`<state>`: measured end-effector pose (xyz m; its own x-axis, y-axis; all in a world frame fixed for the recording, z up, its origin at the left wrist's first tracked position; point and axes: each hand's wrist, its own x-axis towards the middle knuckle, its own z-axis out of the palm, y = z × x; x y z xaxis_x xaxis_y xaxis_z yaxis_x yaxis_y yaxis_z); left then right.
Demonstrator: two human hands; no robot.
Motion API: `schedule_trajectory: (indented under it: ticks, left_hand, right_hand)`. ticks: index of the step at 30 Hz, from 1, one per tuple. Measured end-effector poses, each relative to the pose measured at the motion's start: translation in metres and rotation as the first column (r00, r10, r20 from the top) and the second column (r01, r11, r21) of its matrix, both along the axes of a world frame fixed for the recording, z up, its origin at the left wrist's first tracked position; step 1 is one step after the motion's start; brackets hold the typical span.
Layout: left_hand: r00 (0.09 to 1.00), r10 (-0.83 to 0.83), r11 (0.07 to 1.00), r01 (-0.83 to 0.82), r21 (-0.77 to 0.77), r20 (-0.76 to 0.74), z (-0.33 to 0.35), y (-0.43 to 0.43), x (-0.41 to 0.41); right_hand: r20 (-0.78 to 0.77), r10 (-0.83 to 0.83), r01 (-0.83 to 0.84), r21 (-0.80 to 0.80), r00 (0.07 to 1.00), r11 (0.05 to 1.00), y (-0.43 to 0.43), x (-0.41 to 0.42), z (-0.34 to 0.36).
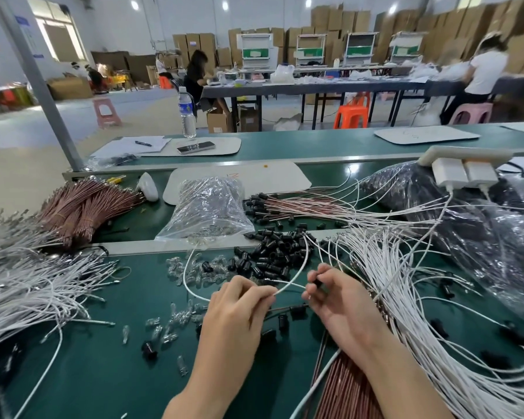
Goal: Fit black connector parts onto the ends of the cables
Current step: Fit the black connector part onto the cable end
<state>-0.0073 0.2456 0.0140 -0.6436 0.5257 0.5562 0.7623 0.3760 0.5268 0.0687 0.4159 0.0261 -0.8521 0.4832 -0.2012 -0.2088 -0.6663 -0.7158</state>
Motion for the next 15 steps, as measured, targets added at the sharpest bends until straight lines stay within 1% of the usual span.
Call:
schedule_trajectory:
  ticks: [3,7,12,15]
  left_hand:
    - [0.999,-0.044,0.999,0.044,-0.021,0.009,0.0003,-0.0025,0.0001]
    - [0.999,-0.053,0.997,0.053,-0.058,0.005,0.0026,-0.0023,-0.0004]
    - [0.998,-0.037,0.998,0.039,-0.054,0.044,0.0008,-0.0037,-0.0021]
    - [0.997,-0.056,0.997,0.059,-0.053,0.054,0.0006,-0.0038,-0.0028]
  right_hand:
    - [0.001,0.101,-0.101,-0.041,0.995,0.994,-0.0031,-0.001,-0.0011]
    - [-0.045,0.136,-0.139,-0.054,0.99,0.989,-0.0008,-0.001,0.0011]
    - [-0.115,0.076,-0.085,-0.075,0.99,0.994,0.0014,0.001,0.0017]
    - [-0.139,0.037,-0.053,-0.112,0.99,0.992,0.0038,0.0019,0.0014]
